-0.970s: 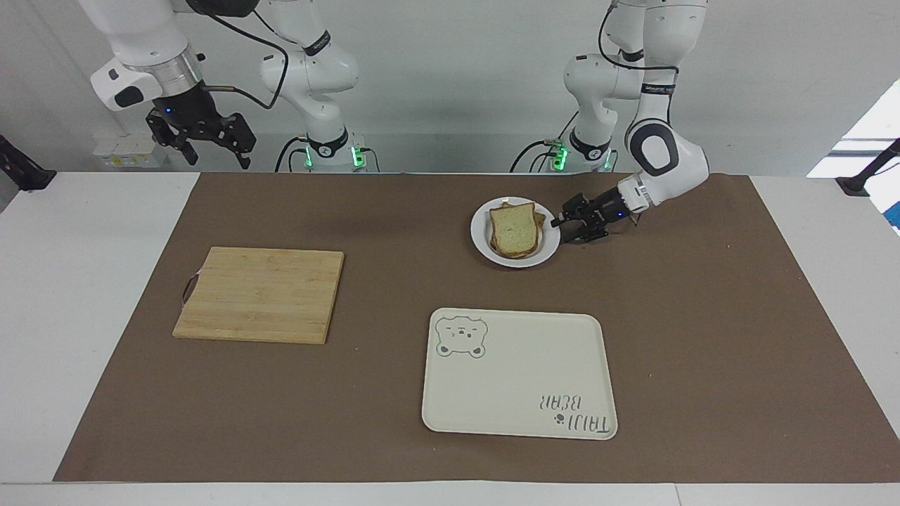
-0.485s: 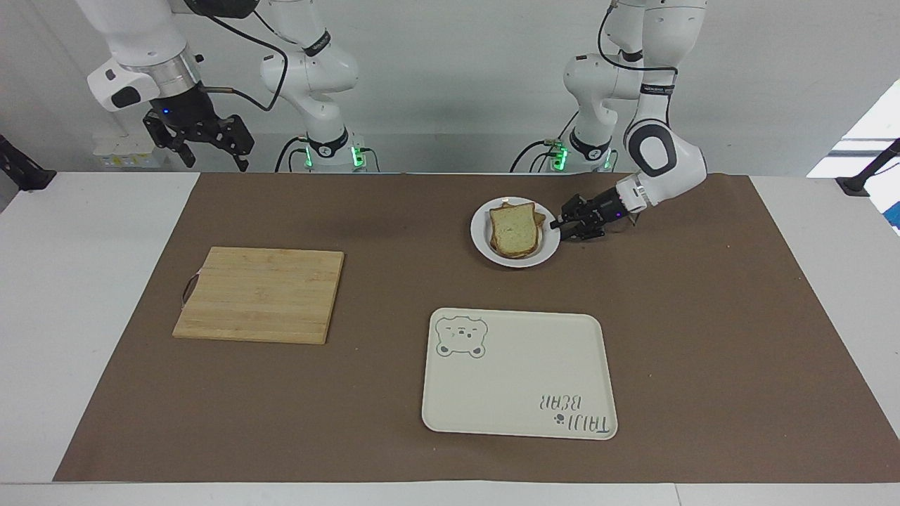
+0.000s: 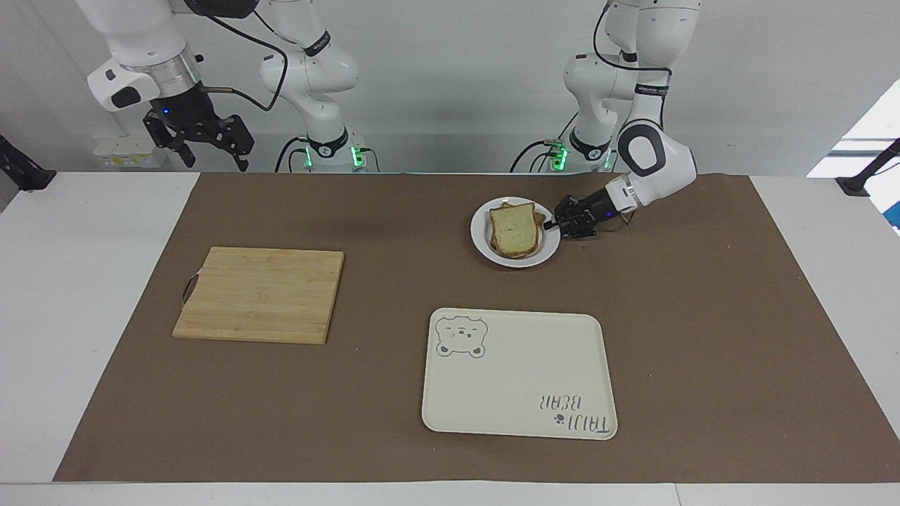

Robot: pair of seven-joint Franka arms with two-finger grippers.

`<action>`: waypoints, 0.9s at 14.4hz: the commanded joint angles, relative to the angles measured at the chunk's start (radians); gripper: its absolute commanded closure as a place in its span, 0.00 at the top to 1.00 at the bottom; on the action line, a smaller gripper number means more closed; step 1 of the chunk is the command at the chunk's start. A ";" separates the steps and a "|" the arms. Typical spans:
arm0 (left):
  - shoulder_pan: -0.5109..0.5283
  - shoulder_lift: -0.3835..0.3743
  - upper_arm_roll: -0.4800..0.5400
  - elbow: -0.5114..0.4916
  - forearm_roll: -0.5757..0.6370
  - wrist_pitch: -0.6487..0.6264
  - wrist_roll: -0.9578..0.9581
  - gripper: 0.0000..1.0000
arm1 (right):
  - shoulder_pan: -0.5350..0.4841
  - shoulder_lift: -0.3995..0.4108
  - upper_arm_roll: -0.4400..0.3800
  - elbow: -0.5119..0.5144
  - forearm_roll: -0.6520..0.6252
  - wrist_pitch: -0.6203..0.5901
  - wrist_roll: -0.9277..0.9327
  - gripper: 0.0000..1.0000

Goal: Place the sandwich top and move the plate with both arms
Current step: 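Push the plate with the left gripper onto the bear tray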

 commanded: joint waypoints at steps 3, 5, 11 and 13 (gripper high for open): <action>-0.031 -0.011 0.009 -0.020 -0.019 0.020 -0.013 0.00 | -0.008 0.005 0.004 0.011 -0.009 -0.002 -0.023 1.00; -0.035 -0.011 0.009 -0.018 -0.019 0.014 -0.014 0.00 | -0.008 0.005 0.004 0.011 0.001 -0.002 -0.019 1.00; 0.036 0.014 0.011 0.070 -0.018 -0.057 -0.068 0.00 | -0.006 0.006 0.005 0.014 0.007 0.003 -0.019 1.00; 0.050 0.066 0.011 0.150 -0.018 -0.080 -0.121 0.00 | -0.006 0.007 0.005 0.014 0.007 0.003 -0.019 1.00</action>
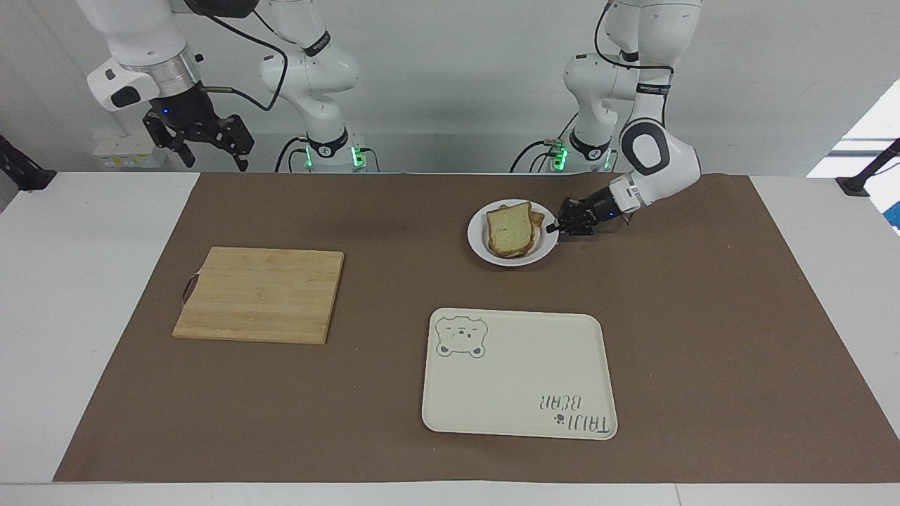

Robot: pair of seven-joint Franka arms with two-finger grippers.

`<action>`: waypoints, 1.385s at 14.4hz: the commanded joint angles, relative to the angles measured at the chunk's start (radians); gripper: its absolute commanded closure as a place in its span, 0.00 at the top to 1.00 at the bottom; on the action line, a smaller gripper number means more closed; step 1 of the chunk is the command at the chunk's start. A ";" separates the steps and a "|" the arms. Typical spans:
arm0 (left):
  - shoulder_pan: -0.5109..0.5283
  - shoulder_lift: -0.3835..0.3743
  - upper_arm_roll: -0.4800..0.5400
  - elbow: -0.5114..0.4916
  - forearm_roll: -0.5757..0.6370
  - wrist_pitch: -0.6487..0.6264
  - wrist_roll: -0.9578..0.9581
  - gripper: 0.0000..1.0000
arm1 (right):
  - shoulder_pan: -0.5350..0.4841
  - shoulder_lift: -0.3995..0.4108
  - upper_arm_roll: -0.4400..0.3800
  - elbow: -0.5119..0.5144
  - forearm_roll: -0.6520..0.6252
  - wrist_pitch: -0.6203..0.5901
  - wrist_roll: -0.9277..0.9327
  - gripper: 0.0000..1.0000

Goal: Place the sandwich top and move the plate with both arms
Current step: 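Push the plate with the left gripper onto the bear tray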

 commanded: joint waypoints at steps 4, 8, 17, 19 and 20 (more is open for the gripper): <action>0.066 0.190 0.004 0.308 0.007 -0.116 -0.154 0.00 | -0.007 0.007 0.005 0.012 0.007 0.002 -0.018 1.00; 0.109 0.317 0.004 0.541 0.074 -0.141 -0.283 0.00 | -0.007 0.007 0.003 0.012 0.007 0.002 -0.018 1.00; 0.095 0.621 -0.013 0.980 0.176 -0.134 -0.538 0.00 | -0.007 0.007 0.005 0.012 0.007 0.000 -0.018 1.00; 0.083 0.646 -0.016 1.007 0.176 -0.113 -0.575 0.00 | -0.007 0.007 0.005 0.012 0.007 0.000 -0.018 1.00; 0.059 0.664 -0.017 1.023 0.176 -0.095 -0.596 0.00 | -0.007 0.007 0.005 0.012 0.007 0.002 -0.018 1.00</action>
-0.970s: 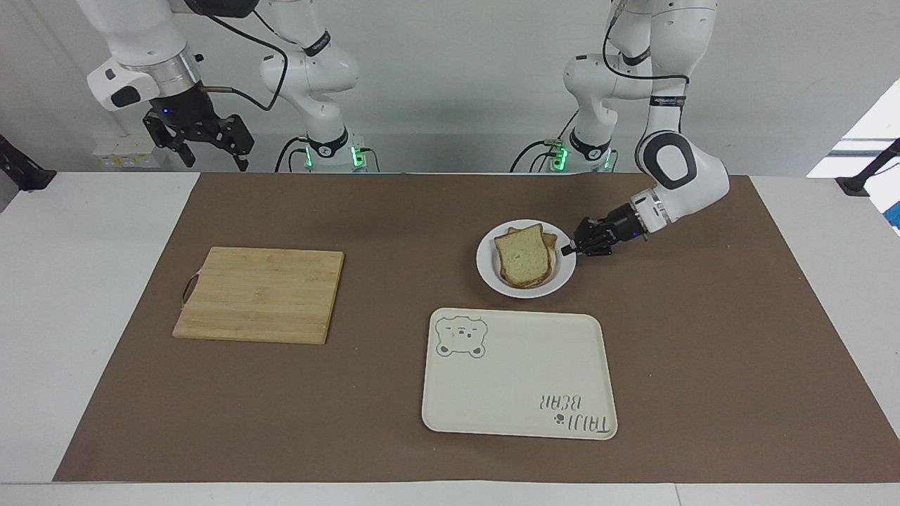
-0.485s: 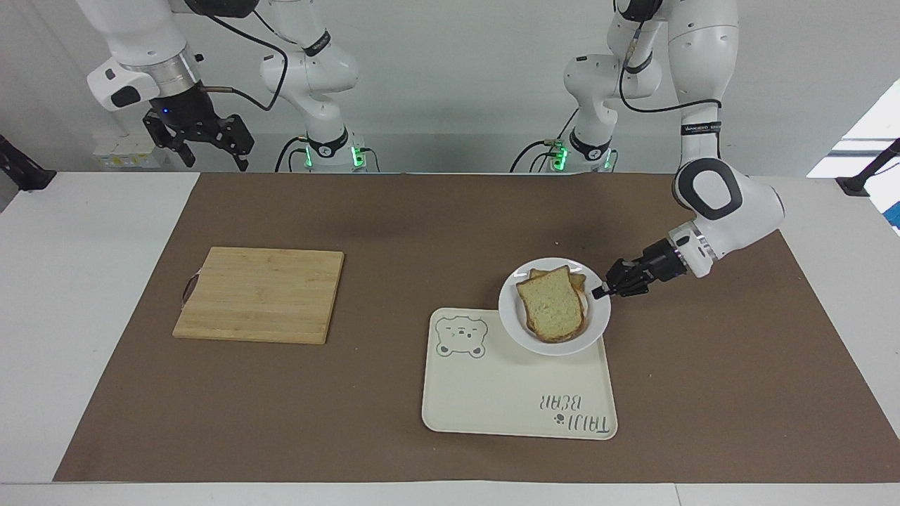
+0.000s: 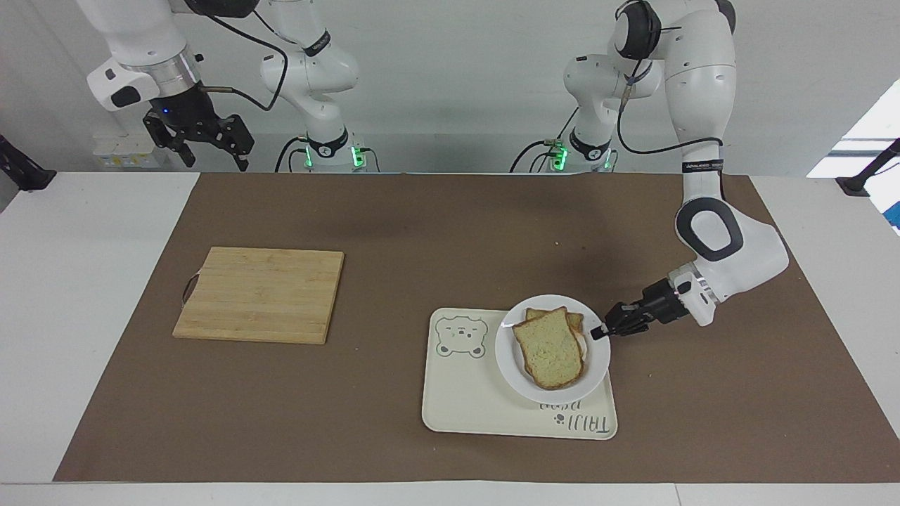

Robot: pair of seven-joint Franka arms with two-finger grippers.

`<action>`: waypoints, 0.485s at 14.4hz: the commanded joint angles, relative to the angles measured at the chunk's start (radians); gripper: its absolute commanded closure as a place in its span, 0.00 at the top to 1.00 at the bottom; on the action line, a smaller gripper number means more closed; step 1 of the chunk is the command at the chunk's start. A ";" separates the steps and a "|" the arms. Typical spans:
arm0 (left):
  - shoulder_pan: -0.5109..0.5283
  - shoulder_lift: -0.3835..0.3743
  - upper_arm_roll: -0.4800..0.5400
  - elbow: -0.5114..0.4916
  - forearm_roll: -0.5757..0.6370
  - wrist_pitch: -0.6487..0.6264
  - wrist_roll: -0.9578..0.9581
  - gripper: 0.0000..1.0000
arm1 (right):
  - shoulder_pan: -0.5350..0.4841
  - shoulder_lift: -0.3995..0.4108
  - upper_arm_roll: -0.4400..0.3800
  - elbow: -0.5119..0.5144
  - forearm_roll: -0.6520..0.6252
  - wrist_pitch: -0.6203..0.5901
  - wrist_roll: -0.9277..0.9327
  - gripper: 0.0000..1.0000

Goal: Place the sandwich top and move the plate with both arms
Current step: 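Push the plate with the left gripper onto the bear tray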

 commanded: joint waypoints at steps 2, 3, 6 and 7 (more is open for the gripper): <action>-0.059 0.053 0.002 0.076 0.014 0.056 -0.076 0.00 | -0.005 0.005 0.005 0.012 0.008 -0.007 -0.022 1.00; -0.069 0.053 0.004 0.069 0.017 0.063 -0.070 0.00 | -0.007 0.005 0.005 0.012 0.010 -0.007 -0.023 1.00; -0.116 0.050 0.004 0.046 0.025 0.079 -0.070 0.00 | -0.014 0.005 0.002 0.009 0.085 -0.007 -0.026 1.00; -0.139 0.050 0.004 0.034 0.025 0.114 -0.070 0.00 | -0.016 0.005 0.002 0.009 0.094 -0.007 -0.026 1.00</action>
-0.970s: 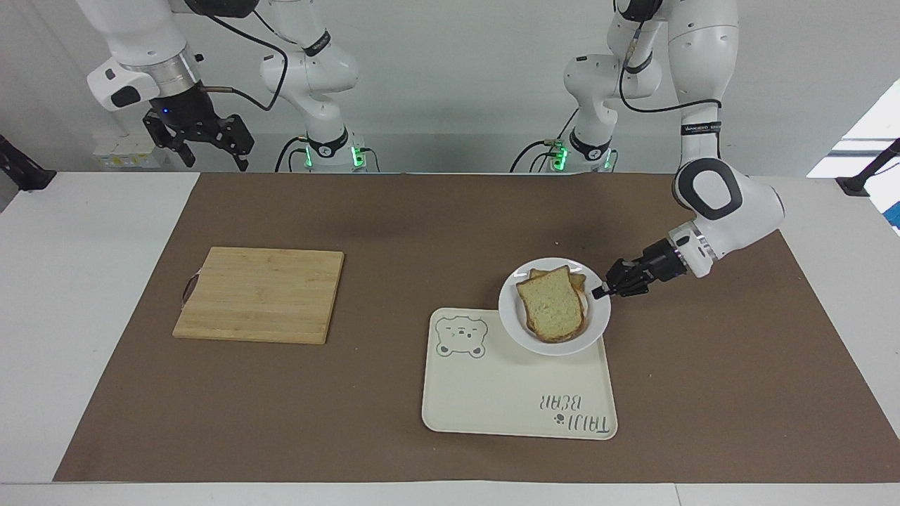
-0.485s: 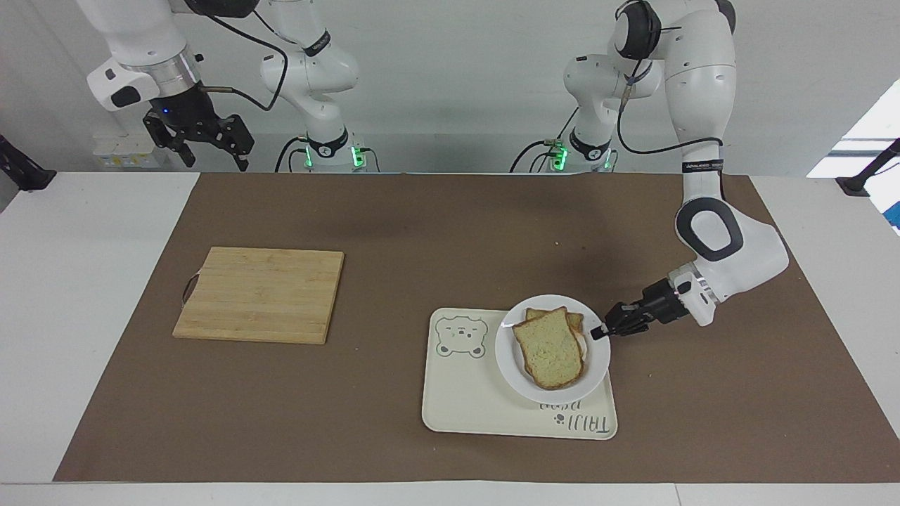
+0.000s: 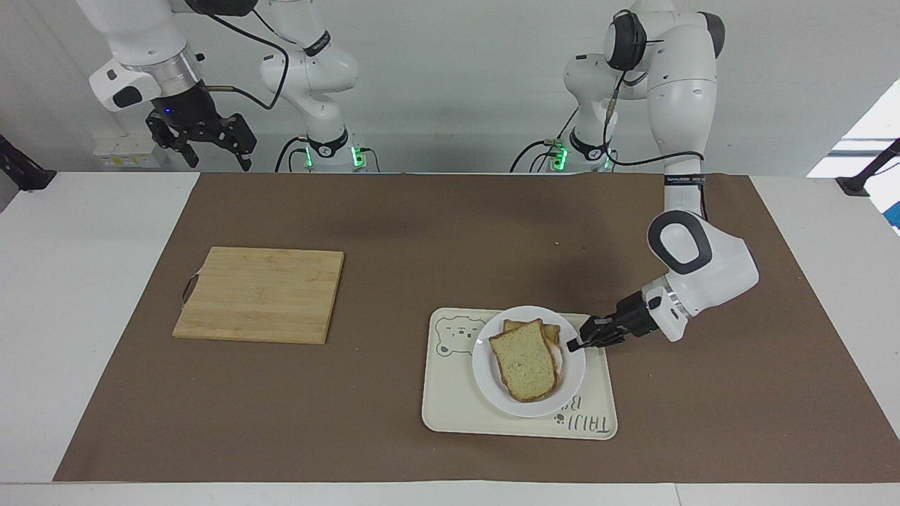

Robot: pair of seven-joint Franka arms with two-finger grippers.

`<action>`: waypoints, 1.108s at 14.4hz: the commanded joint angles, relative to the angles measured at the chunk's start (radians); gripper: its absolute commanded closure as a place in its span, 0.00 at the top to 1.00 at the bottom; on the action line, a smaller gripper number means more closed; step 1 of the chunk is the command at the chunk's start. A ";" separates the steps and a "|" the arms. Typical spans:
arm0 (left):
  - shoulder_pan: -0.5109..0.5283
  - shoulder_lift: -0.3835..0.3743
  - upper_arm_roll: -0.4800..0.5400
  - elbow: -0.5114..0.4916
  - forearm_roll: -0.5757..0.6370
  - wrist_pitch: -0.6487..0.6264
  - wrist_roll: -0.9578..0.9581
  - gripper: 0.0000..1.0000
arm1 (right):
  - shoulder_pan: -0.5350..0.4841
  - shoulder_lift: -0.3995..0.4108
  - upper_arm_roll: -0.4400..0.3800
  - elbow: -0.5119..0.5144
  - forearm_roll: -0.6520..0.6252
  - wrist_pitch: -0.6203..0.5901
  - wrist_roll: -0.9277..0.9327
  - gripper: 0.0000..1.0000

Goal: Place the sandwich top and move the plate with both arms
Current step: 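Push the plate with the left gripper onto the bear tray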

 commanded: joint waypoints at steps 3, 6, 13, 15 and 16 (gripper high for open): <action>-0.084 0.000 0.011 -0.055 0.016 0.119 -0.019 0.00 | -0.014 0.004 0.002 0.007 0.034 -0.004 -0.032 1.00; -0.084 -0.005 0.014 -0.072 0.074 0.111 -0.022 0.52 | -0.007 -0.004 0.002 -0.012 0.020 0.010 -0.043 1.00; -0.084 -0.174 0.026 -0.092 0.458 0.046 -0.141 1.00 | -0.012 -0.005 0.000 -0.019 0.020 0.024 -0.098 1.00; -0.068 -0.260 0.034 -0.088 0.648 -0.082 -0.227 1.00 | -0.011 0.002 0.000 -0.009 0.022 0.022 -0.096 1.00; -0.067 -0.300 0.036 -0.086 0.713 -0.117 -0.252 1.00 | -0.011 0.002 0.000 -0.008 0.023 0.022 -0.098 1.00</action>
